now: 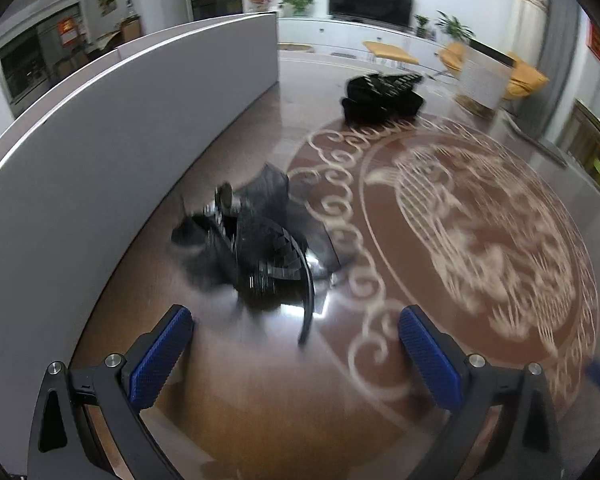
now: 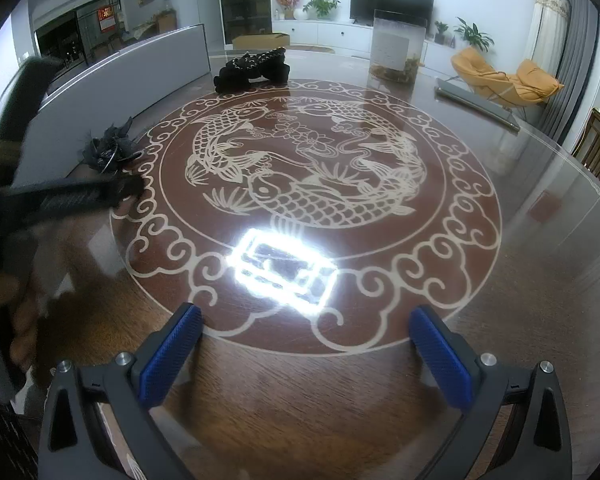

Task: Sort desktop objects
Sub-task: 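Grasp the black mesh hair clip with left tool while right tool grasps the black knit glove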

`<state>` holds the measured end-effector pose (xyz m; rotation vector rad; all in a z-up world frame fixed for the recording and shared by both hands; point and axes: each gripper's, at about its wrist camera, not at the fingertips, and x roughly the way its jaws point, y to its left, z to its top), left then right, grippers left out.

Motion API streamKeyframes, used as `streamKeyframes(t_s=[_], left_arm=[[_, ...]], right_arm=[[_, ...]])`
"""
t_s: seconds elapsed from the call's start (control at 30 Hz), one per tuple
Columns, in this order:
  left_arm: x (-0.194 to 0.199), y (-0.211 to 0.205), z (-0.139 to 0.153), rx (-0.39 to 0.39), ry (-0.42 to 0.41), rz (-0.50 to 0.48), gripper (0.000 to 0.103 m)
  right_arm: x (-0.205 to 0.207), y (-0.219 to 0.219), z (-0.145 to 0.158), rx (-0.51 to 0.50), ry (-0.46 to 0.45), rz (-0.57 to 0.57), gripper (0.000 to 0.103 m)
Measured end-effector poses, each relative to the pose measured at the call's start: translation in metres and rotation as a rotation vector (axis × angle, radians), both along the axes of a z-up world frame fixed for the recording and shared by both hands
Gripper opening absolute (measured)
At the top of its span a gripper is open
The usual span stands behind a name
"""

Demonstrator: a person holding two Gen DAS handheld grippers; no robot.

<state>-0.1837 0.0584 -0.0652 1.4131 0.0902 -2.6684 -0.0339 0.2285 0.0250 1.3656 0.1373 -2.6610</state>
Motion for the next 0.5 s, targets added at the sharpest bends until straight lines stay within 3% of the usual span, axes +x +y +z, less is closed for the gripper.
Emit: streamKeyframes(t_s=[0.2,0.43,0.47,0.5], left_arm=[[-0.028,-0.002,0.0,0.0,0.001,0.055,0.103],[-0.043,-0.013,0.001,0.001,0.0,-0.036,0.103],[-0.042,-0.014,0.001,-0.001,0.004,-0.045,0.099],[-0.038,-0.016,0.004,-0.004,0.025,-0.056,0.087]], right_arm=[[0.0,0.0,0.0,0.0,0.0,0.0,0.103],[0.0,0.0,0.0,0.0,0.0,0.0,0.103],[0.0,0.0,0.0,0.0,0.0,0.0,0.103],[0.0,0.0,0.0,0.0,0.0,0.0,0.103]])
